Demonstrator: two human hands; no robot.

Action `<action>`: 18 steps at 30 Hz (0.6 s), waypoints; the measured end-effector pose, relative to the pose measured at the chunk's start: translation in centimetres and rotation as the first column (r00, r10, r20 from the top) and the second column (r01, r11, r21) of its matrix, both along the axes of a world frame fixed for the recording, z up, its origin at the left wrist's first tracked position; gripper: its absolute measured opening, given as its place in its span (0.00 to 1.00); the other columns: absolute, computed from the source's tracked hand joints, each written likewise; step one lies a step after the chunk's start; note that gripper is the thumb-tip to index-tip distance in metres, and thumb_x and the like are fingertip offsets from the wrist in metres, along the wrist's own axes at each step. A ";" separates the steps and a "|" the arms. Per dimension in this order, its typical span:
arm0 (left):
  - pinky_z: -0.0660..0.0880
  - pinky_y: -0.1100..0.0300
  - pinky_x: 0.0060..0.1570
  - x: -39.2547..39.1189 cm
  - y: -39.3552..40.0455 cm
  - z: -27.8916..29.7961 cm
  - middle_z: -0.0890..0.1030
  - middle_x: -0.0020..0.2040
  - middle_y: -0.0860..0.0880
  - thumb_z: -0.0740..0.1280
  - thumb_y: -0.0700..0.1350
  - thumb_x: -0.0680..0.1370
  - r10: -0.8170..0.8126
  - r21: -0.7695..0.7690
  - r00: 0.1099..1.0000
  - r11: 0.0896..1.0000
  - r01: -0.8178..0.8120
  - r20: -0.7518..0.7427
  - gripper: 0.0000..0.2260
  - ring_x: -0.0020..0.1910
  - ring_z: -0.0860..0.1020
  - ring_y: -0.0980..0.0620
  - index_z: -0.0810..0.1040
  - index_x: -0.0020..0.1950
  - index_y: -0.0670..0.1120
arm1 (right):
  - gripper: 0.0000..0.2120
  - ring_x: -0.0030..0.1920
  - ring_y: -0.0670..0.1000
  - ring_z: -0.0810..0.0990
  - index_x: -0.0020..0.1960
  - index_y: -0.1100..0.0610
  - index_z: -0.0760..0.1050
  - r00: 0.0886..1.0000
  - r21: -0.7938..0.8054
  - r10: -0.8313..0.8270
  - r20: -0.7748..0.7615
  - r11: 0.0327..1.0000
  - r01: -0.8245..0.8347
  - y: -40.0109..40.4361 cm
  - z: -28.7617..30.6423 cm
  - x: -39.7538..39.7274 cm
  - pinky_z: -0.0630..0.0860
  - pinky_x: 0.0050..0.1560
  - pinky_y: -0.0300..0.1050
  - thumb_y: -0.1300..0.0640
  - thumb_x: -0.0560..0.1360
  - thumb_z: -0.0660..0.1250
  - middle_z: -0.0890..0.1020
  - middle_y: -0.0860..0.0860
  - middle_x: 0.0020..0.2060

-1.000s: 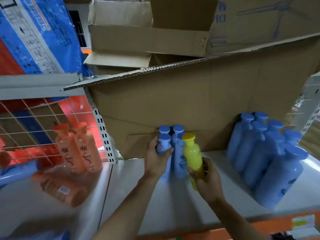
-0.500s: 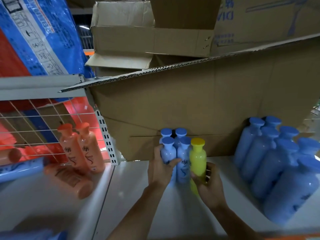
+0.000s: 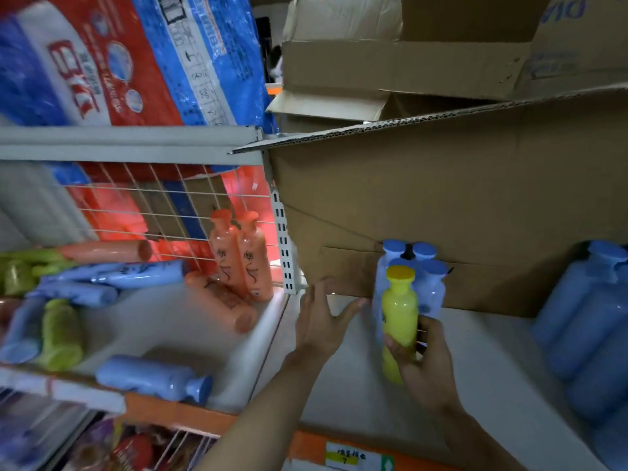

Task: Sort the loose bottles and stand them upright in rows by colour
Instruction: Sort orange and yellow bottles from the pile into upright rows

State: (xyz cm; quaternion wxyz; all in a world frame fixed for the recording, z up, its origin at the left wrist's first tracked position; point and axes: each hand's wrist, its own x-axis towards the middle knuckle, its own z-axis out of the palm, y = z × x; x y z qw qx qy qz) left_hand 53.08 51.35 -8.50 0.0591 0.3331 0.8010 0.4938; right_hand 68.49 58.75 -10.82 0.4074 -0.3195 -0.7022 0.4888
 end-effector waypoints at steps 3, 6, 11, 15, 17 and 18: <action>0.73 0.51 0.55 -2.7 -3.8 0.5 0.77 0.55 0.51 0.65 0.65 0.72 0.160 -0.017 0.986 0.987 -0.160 -0.040 0.20 0.56 0.75 0.47 0.74 0.56 0.53 | 0.20 0.46 0.47 0.79 0.56 0.54 0.70 0.996 0.011 0.093 0.014 0.996 -0.093 -1.8 0.2 -3.3 0.74 0.46 0.43 0.62 0.69 0.74 0.79 0.47 0.46; 0.71 0.51 0.56 -6.2 -7.3 0.9 0.77 0.56 0.44 0.64 0.56 0.76 0.267 -0.161 0.960 0.947 -0.277 -0.082 0.14 0.58 0.73 0.41 0.76 0.55 0.48 | 0.20 0.45 0.50 0.80 0.56 0.54 0.70 0.985 -0.010 0.169 0.025 0.986 -0.168 -3.7 0.2 -6.7 0.76 0.45 0.44 0.62 0.69 0.74 0.80 0.50 0.47; 0.67 0.49 0.63 -11.5 -11.3 0.4 0.73 0.60 0.38 0.59 0.56 0.79 0.397 -0.366 0.918 0.856 -0.365 0.015 0.24 0.60 0.70 0.37 0.64 0.71 0.46 | 0.19 0.43 0.41 0.80 0.54 0.50 0.70 0.955 -0.016 0.290 0.065 0.957 -0.290 -6.6 0.0 -11.8 0.77 0.44 0.43 0.62 0.69 0.74 0.80 0.44 0.46; 0.64 0.51 0.63 -15.6 -12.7 -0.5 0.71 0.62 0.38 0.61 0.56 0.77 0.428 -0.398 0.884 0.856 -0.330 0.187 0.21 0.63 0.69 0.38 0.65 0.67 0.48 | 0.19 0.44 0.38 0.79 0.51 0.47 0.70 0.952 -0.009 0.295 0.079 0.955 -0.295 -8.4 -0.6 -15.9 0.76 0.42 0.37 0.63 0.69 0.74 0.80 0.45 0.46; 0.64 0.50 0.65 -17.9 -12.8 -1.3 0.71 0.62 0.38 0.60 0.55 0.78 0.436 -0.406 0.871 0.855 -0.322 0.227 0.20 0.64 0.69 0.37 0.64 0.66 0.46 | 0.19 0.44 0.37 0.79 0.50 0.47 0.70 0.959 -0.009 0.270 0.083 0.963 -0.270 -9.2 -1.0 -18.1 0.75 0.40 0.31 0.64 0.69 0.74 0.80 0.46 0.46; 0.64 0.50 0.65 -19.0 -12.7 -1.8 0.72 0.62 0.39 0.59 0.54 0.79 0.439 -0.401 0.864 0.858 -0.322 0.246 0.20 0.64 0.70 0.37 0.63 0.65 0.45 | 0.19 0.43 0.37 0.79 0.50 0.46 0.70 0.965 -0.014 0.247 0.084 0.969 -0.246 -9.5 -1.2 -19.2 0.74 0.39 0.29 0.64 0.68 0.74 0.80 0.46 0.46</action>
